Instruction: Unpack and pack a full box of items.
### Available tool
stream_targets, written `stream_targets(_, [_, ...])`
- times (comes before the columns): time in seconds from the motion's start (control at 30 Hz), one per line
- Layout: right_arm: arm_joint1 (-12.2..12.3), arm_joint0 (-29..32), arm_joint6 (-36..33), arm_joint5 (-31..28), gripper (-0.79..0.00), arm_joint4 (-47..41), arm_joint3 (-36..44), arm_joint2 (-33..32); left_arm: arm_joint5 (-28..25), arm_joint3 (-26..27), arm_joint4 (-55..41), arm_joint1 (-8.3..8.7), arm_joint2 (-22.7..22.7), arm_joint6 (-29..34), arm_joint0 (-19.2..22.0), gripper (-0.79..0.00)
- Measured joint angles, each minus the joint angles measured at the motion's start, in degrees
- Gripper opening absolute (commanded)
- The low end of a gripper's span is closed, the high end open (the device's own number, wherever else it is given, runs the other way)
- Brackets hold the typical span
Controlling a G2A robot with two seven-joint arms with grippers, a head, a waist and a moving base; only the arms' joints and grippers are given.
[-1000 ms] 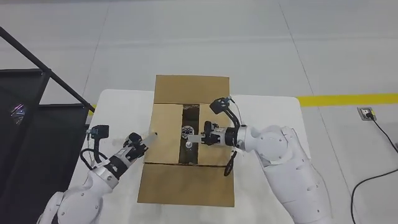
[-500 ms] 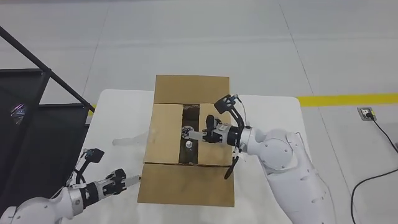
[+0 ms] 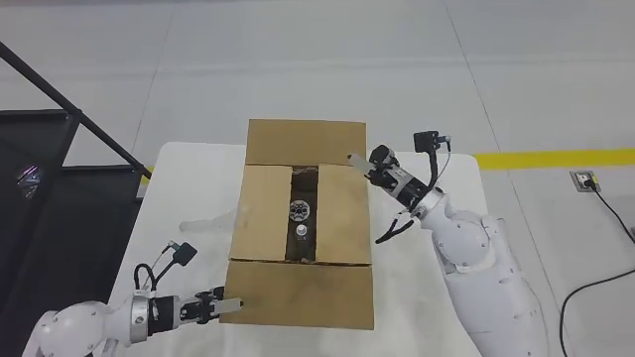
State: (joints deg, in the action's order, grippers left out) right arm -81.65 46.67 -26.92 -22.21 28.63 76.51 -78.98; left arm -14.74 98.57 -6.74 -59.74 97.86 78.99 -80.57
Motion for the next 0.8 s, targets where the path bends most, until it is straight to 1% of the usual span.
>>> stream_targets(0.07, [-0.03,-2.43,0.17,0.19,0.0,-0.71,-4.65,-0.03,0.15,0.39,-1.0,0.13,0.03,-0.1,-0.05,0.0])
stream_targets(0.17, [-0.25,-6.92,0.48,-1.14,0.0,-3.11,-13.0,0.6,0.41,1.33,-2.23,0.3,0.01,-0.89,-0.49,0.0])
stream_targets(0.3, [-0.85,-12.61,3.23,-3.78,0.0,-5.38,-24.58,2.1,1.33,2.84,-5.41,0.53,0.43,-1.65,-1.3,0.0])
stream_targets(0.43, [-1.65,-17.07,4.67,-6.33,0.0,-7.62,-34.29,3.73,2.29,4.39,-7.86,0.73,1.15,-3.12,-1.9,0.0])
stream_targets(0.6, [-2.82,-22.3,1.6,-11.82,0.0,-12.65,-45.16,5.36,3.82,6.18,-9.58,0.83,1.0,-6.73,-2.48,0.0])
stream_targets(0.67, [-3.23,-23.8,0.2,-13.93,0.0,-14.61,-48.25,5.7,4.9,6.64,-10.51,0.83,0.8,-8.27,-2.51,0.0])
stream_targets(0.8, [-4.02,-26.16,-5.06,-20.48,0.0,-21.55,-53.97,5.33,7.91,7.04,-13.39,0.86,0.57,-10.81,-2.02,0.0])
